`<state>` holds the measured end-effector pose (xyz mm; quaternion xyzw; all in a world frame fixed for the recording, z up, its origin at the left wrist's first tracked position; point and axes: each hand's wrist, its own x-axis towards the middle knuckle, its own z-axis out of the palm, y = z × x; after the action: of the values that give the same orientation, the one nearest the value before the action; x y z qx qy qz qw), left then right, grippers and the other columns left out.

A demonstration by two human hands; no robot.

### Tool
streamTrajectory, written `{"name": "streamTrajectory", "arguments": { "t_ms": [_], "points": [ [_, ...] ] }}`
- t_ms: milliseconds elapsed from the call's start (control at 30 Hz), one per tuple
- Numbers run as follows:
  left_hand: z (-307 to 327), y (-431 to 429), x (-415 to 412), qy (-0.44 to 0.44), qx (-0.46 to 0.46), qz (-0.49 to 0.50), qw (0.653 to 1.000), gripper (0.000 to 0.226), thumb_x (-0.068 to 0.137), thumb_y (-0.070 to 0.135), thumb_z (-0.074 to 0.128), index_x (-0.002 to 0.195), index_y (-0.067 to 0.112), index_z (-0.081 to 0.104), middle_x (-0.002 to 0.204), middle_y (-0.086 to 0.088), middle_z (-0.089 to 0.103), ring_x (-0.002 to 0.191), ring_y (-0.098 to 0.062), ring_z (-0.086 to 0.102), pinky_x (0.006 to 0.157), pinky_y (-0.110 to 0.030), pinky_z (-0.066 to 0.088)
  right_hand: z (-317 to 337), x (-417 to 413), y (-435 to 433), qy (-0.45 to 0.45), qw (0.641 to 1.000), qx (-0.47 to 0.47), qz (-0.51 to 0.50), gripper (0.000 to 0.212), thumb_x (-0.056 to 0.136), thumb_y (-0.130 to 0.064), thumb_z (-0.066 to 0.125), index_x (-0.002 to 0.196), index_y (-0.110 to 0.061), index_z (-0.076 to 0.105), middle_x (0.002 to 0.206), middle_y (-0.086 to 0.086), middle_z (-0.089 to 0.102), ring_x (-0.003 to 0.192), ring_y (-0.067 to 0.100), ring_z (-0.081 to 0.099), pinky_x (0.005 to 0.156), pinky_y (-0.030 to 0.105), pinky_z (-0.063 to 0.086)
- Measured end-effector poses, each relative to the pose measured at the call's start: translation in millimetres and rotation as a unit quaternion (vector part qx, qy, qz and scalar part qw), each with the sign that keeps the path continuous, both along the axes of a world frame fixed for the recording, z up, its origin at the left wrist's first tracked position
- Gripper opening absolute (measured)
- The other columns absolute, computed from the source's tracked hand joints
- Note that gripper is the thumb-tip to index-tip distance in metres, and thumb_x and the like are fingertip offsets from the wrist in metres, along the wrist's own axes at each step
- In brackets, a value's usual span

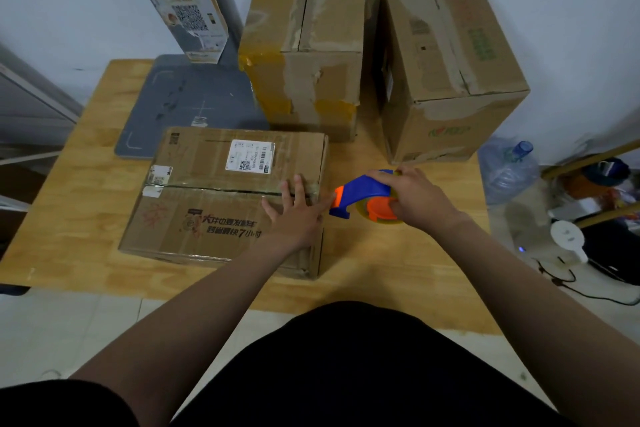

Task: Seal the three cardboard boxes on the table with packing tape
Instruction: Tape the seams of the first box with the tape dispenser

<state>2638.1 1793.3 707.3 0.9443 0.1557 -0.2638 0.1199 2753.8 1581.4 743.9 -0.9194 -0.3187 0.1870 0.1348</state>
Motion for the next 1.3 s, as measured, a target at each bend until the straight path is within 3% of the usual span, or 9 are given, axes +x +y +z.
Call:
{"name": "streamTrajectory", "arguments": {
  "t_ms": [200, 400, 567, 700, 800, 967, 1133, 1200, 1300],
  "points": [
    [1.8, -1.7, 3.6, 0.017, -0.007, 0.008, 1.0, 0.064, 0.11, 0.022, 0.032, 0.154, 0.061, 0.005, 0.162, -0.012, -0.038, 0.144, -0.042, -0.04, 0.11, -0.079, -0.013, 1.2, 6.4, 12.3, 0.002, 0.999, -0.041, -0.018, 0.067, 0.095, -0.014, 0.053, 0.151, -0.046, 0.034, 0.133, 0.014, 0.043, 0.127, 0.038, 0.044, 0.096, 0.052, 0.05],
    [-7.9, -7.6, 8.7, 0.039, 0.01, 0.012, 0.999, 0.077, 0.102, 0.006, 0.039, 0.148, 0.065, 0.02, 0.155, -0.017, -0.047, 0.137, -0.046, -0.047, 0.104, -0.082, -0.018, -14.1, 0.5, 7.5, -0.007, 0.992, -0.122, -0.027, 0.061, 0.098, -0.018, 0.048, 0.151, -0.043, 0.033, 0.128, 0.016, 0.042, 0.113, 0.045, 0.05, 0.086, 0.048, 0.05],
    [-4.4, -6.2, 5.3, 0.015, 0.0, 0.015, 1.0, 0.093, 0.104, 0.005, 0.039, 0.147, 0.068, -0.014, 0.155, -0.015, -0.047, 0.139, -0.043, -0.046, 0.106, -0.082, -0.013, -50.9, 16.4, -18.3, 0.111, 0.981, -0.113, -0.11, 0.071, 0.088, -0.006, 0.055, 0.149, -0.038, 0.04, 0.126, 0.014, 0.05, 0.102, 0.037, 0.059, 0.087, 0.042, 0.049],
    [-7.0, -11.9, 9.4, 0.005, 0.03, 0.02, 0.999, 0.106, 0.099, 0.0, 0.043, 0.141, 0.064, -0.03, 0.158, -0.02, -0.042, 0.142, -0.047, -0.04, 0.106, -0.085, -0.006, -74.0, 27.7, -25.8, 0.197, 0.964, -0.098, -0.148, 0.071, 0.089, -0.003, 0.056, 0.151, -0.033, 0.041, 0.143, 0.01, 0.049, 0.094, 0.028, 0.06, 0.074, 0.042, 0.059],
    [-9.4, -14.5, 8.7, -0.009, 0.052, 0.019, 0.998, 0.102, 0.101, 0.006, 0.041, 0.14, 0.06, -0.036, 0.161, -0.02, -0.035, 0.146, -0.048, -0.034, 0.108, -0.084, -0.002, -91.0, 31.6, -29.0, 0.245, 0.95, -0.078, -0.176, 0.069, 0.091, -0.002, 0.055, 0.152, -0.03, 0.04, 0.143, 0.012, 0.048, 0.095, 0.038, 0.065, 0.062, 0.052, 0.062],
    [-7.3, -11.4, 6.2, -0.027, 0.044, 0.028, 0.998, 0.1, 0.101, 0.012, 0.045, 0.145, 0.058, -0.032, 0.165, -0.015, -0.03, 0.149, -0.043, -0.03, 0.111, -0.081, 0.0, -108.7, 35.7, -30.3, 0.253, 0.948, -0.086, -0.173, 0.076, 0.089, -0.013, 0.064, 0.156, -0.029, 0.031, 0.151, 0.021, 0.028, 0.101, 0.037, 0.06, 0.087, 0.048, 0.056],
    [-2.7, -3.2, 2.2, -0.066, 0.002, 0.046, 0.997, 0.095, 0.099, 0.034, 0.053, 0.147, 0.062, -0.024, 0.17, -0.009, -0.014, 0.154, -0.038, -0.019, 0.113, -0.079, 0.002, -100.4, 37.4, -27.5, 0.262, 0.947, -0.054, -0.176, 0.093, 0.085, -0.022, 0.075, 0.16, -0.026, 0.022, 0.163, 0.018, 0.004, 0.146, 0.04, 0.028, 0.108, 0.044, 0.043],
    [0.6, 0.9, 0.1, -0.112, 0.006, 0.057, 0.992, 0.089, 0.097, 0.043, 0.055, 0.152, 0.059, -0.013, 0.171, -0.007, 0.004, 0.157, -0.035, -0.003, 0.115, -0.077, 0.012, -92.2, 36.8, -20.7, 0.252, 0.954, -0.045, -0.159, 0.092, 0.084, -0.028, 0.076, 0.16, -0.021, 0.024, 0.163, 0.015, 0.009, 0.148, 0.036, 0.023, 0.11, 0.042, 0.04],
    [8.1, 13.4, -3.1, -0.164, -0.002, 0.085, 0.983, 0.081, 0.095, 0.048, 0.058, 0.157, 0.051, 0.006, 0.164, -0.001, 0.029, 0.152, -0.033, 0.021, 0.112, -0.071, 0.028, -69.0, 27.1, -2.0, 0.244, 0.959, -0.013, -0.144, 0.082, 0.083, -0.04, 0.073, 0.153, -0.02, 0.037, 0.155, 0.011, 0.033, 0.128, 0.03, 0.049, 0.101, 0.039, 0.048]
  ]
}}
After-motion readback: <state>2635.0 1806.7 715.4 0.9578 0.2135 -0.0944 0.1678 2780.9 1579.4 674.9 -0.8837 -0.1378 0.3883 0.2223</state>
